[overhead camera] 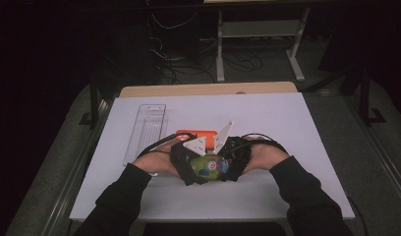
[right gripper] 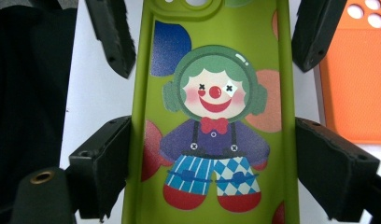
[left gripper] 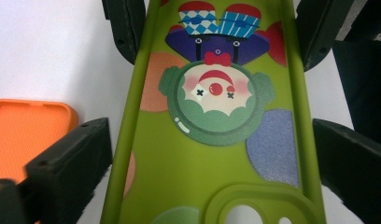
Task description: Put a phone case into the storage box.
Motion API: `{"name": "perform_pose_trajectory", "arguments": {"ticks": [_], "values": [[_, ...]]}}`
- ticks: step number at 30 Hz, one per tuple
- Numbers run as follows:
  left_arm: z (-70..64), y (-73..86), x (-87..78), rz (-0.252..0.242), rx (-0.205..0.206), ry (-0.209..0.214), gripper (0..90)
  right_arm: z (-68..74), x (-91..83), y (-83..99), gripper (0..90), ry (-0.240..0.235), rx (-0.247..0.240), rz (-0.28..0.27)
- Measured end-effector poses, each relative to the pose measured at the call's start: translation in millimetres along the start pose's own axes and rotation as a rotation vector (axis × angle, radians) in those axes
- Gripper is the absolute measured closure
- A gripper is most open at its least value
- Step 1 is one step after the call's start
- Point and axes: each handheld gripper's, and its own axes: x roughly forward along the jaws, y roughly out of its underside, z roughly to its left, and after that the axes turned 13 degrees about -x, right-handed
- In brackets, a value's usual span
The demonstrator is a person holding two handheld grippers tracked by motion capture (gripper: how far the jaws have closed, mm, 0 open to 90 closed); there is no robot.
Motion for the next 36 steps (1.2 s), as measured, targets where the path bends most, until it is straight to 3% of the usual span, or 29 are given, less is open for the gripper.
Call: {"name": "perform_pose_trajectory", "arguments": {"ticks": [13, 26, 30, 33, 36], "values": [[0.4, 1.8, -0.3, 0.009, -0.003, 0.01, 12.3, 1.0, -1.8, -1.9, 15.1, 0.006, -0.009, -0.004], [-0.3, 1.6, -1.7, 0.032, -0.009, 0.036, 15.3, 2.2, -0.1, -1.3, 14.4, -0.004, -0.023, -0.024], [0.2, 2.9, -2.4, 0.034, -0.011, 0.02, 15.4, 3.3, -0.6, 4.2, 6.4, -0.02, 0.025, -0.031], [1.7, 6.2, -3.5, 0.015, -0.055, 0.008, 15.4, 1.2, -4.4, 15.3, 1.6, 0.005, 0.078, -0.029], [3.3, 9.0, -3.0, 0.024, -0.093, -0.041, 15.4, -0.2, -12.0, 28.9, 1.4, 0.036, 0.123, -0.087]]}}
